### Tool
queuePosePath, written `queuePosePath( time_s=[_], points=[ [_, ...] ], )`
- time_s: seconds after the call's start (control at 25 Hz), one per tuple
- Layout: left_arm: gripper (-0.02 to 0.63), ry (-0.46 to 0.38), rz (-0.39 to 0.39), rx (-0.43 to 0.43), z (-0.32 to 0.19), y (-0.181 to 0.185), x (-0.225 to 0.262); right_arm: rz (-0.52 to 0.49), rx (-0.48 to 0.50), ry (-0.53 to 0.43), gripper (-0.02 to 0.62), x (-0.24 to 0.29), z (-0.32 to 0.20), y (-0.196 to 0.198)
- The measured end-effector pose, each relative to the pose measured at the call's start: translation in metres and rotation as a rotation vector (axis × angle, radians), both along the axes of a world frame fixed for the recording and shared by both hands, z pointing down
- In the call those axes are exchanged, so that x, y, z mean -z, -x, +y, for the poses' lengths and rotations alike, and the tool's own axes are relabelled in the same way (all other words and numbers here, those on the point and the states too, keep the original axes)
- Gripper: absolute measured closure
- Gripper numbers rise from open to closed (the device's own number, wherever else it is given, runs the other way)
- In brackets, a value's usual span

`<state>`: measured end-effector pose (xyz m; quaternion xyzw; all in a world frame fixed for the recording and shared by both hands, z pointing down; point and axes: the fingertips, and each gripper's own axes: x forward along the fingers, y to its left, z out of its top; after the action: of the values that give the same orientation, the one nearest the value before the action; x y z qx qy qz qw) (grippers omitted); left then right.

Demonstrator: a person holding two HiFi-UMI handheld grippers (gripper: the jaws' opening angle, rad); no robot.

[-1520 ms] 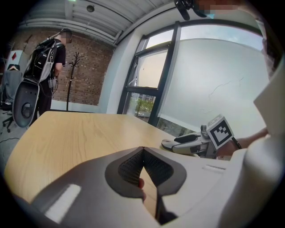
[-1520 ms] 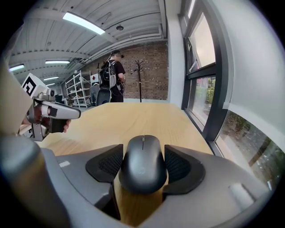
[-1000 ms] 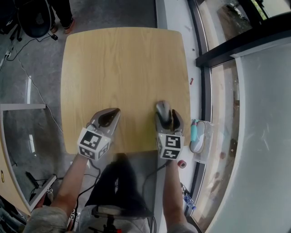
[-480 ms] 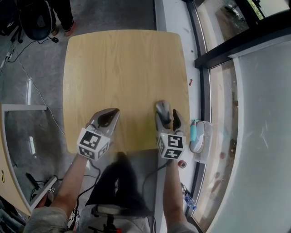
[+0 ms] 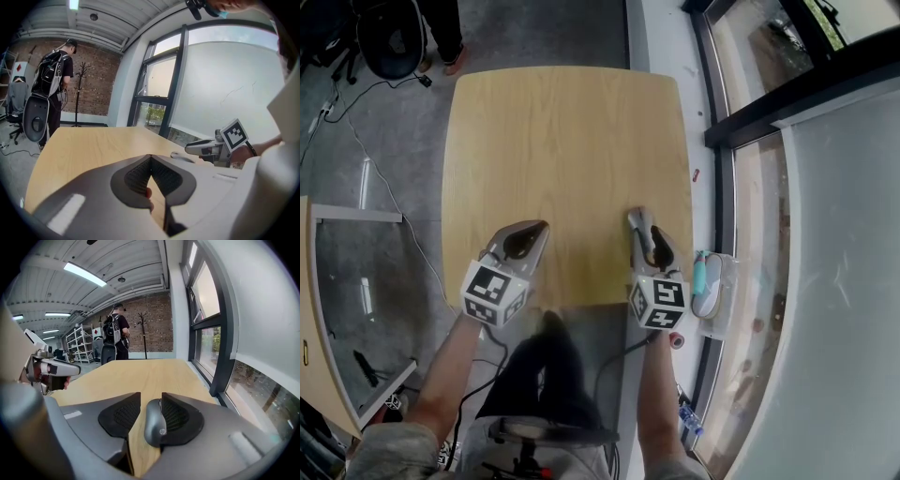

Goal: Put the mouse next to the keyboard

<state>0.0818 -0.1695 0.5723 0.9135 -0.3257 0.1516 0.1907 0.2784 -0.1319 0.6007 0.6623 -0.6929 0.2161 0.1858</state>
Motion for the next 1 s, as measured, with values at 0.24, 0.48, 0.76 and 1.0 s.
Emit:
queuePosePath(
  time_s=[0.24,0.48,0.76,1.0],
  points=[
    [0.607,-0.027,0.007,0.011,-0.001,0.004,0.023,-0.01,0.027,-0.028,0.51,0.021,-0.003,0.015],
    [0.607,-0.057,0.012,0.028,0.001,0.017,0.051,-0.034,0.058,-0.064,0.563,0.049,-0.007,0.042],
    [0.607,-0.097,0.03,0.062,0.008,0.036,0.088,-0.076,0.089,-0.114,0.581,0.084,-0.01,0.07],
    [0.607,-0.128,0.048,0.078,0.016,0.046,0.117,-0.155,0.105,-0.138,0.583,0.106,-0.005,0.089]
  ],
)
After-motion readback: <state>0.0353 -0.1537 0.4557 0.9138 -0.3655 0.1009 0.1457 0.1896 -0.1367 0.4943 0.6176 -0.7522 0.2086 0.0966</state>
